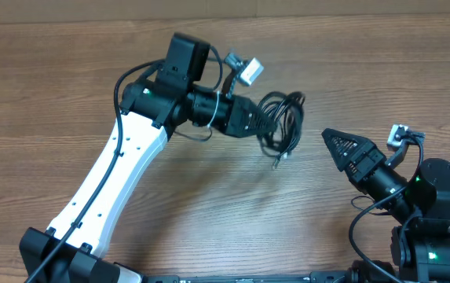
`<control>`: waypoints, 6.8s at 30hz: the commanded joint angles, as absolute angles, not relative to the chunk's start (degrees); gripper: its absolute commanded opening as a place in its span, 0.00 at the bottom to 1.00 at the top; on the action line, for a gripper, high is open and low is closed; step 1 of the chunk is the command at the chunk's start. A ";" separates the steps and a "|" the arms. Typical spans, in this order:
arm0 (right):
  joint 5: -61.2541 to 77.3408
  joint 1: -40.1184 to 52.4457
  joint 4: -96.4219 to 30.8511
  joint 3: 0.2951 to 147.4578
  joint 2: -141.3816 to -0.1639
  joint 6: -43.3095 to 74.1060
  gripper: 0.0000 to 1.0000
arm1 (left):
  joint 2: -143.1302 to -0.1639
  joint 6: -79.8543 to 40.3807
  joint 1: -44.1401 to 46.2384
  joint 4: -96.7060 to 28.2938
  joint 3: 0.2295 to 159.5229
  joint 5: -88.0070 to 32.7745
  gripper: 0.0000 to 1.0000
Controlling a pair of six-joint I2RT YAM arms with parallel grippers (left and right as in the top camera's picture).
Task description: Untangle cables
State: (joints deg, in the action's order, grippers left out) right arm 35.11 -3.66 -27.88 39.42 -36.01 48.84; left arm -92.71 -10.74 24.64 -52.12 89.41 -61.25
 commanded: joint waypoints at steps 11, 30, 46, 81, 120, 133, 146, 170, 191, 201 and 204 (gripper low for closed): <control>35.75 -3.60 -27.11 39.35 -36.03 47.70 0.96 | -91.39 0.32 32.69 -59.11 90.48 -33.26 0.04; 38.61 -3.60 -27.83 39.35 -36.14 54.28 0.92 | -91.11 4.25 46.54 -47.44 90.54 -11.53 0.04; 36.32 -3.60 -27.38 39.35 -36.18 44.31 0.90 | -82.13 5.08 46.52 -49.01 90.59 -12.75 0.04; 49.56 -3.60 -18.24 39.35 -36.18 65.71 0.89 | -81.87 15.18 46.57 -49.95 90.56 -12.05 0.04; 50.68 -3.60 -17.19 39.35 -36.18 85.25 0.36 | -83.61 58.13 50.46 -46.13 90.56 -18.11 0.04; 49.32 -3.60 -17.21 39.35 -36.18 82.13 0.04 | -83.61 56.86 50.43 -44.03 90.56 -19.11 0.04; 37.56 -3.60 -18.68 39.35 -36.18 78.96 0.04 | -83.57 20.62 50.30 -43.20 90.59 -14.83 1.00; 34.13 -3.60 -15.62 39.35 -36.18 79.22 0.04 | -83.59 -31.46 50.26 -53.17 90.56 -5.69 1.00; 34.83 -3.60 -8.78 39.35 -36.18 88.53 0.04 | -83.59 -34.98 50.26 -48.77 90.56 -9.21 1.00; 34.59 -3.60 -4.29 39.35 -36.18 91.83 0.04 | -83.59 -39.46 50.24 -47.83 90.56 -10.85 0.99; 34.30 -3.60 -4.32 39.35 -36.18 93.21 0.04 | -83.59 -39.46 50.22 -47.81 90.56 -11.68 1.00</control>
State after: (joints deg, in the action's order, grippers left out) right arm 34.50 -3.70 -5.13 39.18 -36.53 91.55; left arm -83.94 -37.93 50.26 -47.99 89.38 -10.35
